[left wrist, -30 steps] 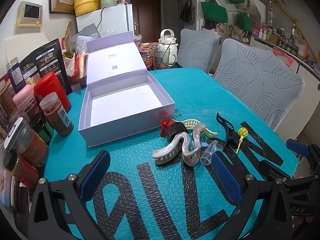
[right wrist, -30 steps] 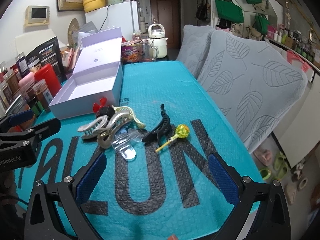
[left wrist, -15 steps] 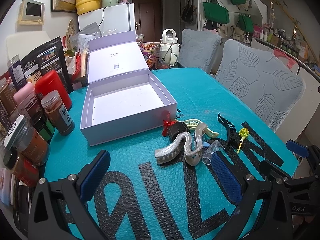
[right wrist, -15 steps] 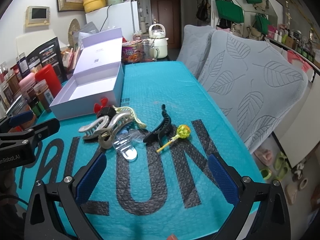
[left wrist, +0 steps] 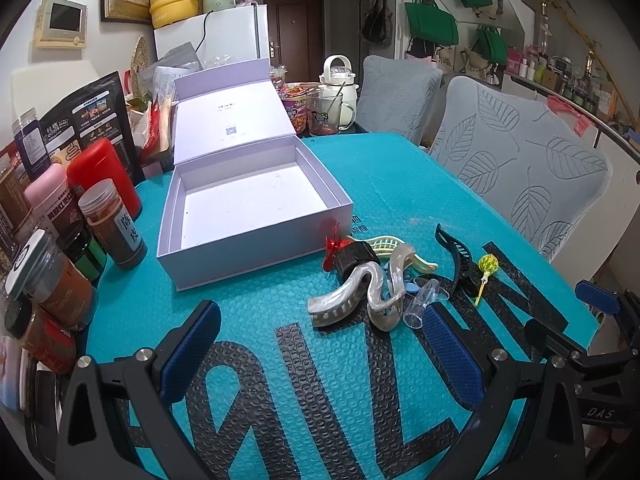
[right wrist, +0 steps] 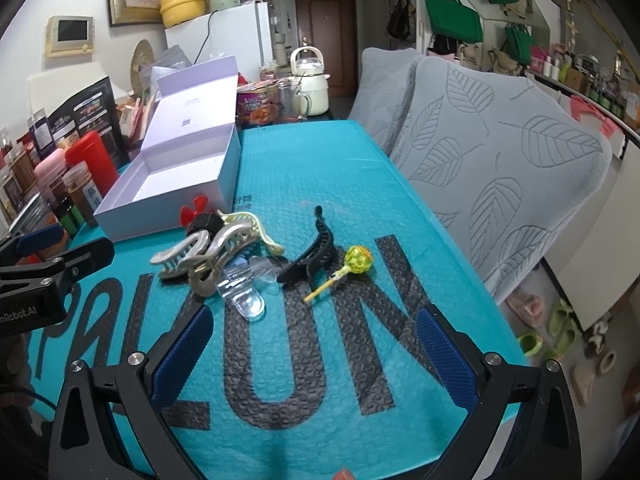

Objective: Organize rigid objects

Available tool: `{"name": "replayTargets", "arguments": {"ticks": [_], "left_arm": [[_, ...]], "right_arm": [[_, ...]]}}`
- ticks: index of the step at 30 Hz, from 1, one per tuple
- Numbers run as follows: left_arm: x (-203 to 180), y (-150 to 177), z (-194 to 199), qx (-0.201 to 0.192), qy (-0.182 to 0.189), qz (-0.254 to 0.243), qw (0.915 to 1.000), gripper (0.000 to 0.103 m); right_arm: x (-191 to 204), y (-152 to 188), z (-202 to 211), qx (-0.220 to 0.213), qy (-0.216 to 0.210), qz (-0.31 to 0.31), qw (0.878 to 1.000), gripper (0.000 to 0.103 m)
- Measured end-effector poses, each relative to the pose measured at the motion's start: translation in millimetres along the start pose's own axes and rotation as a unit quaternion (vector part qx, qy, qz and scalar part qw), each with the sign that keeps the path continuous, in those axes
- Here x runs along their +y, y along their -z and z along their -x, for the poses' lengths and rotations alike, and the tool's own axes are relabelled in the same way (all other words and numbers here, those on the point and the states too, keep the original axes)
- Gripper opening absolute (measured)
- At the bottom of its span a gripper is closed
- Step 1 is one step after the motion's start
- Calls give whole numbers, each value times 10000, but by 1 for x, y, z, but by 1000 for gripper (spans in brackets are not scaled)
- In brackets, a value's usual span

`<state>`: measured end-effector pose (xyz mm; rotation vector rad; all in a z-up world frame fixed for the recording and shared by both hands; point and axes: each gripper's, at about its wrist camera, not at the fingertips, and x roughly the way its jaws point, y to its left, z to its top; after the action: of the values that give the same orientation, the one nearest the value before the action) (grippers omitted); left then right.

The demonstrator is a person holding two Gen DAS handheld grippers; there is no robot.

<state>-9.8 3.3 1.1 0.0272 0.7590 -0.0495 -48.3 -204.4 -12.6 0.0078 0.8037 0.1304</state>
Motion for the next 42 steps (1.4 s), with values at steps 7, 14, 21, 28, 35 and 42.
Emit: {"name": "replayTargets", "arguments": {"ticks": [7, 14, 21, 28, 35, 42], "left_arm": [[-3, 1, -1, -6, 58, 3, 10000, 103], [-4, 2, -5, 21, 169, 25, 9999, 103], [-7, 7, -15, 85, 363, -3, 9993, 103], [-14, 7, -33, 220, 616, -172, 9977, 103], [-21, -2, -56, 343, 662, -298, 9968, 103], [-29, -10, -81, 532, 697, -523, 9948, 103]], "right_arm": [[-2, 2, 0, -17, -13, -26, 10000, 103], [-4, 4, -2, 8, -77, -39, 10000, 103], [-8, 9, -10, 106, -200, -49, 9997, 103], [-17, 14, -20, 222, -304, -145, 9992, 103], [-25, 14, -28, 286, -330, -182, 9989, 103], [-31, 7, -41, 366, -311, -216, 9986, 103]]}}
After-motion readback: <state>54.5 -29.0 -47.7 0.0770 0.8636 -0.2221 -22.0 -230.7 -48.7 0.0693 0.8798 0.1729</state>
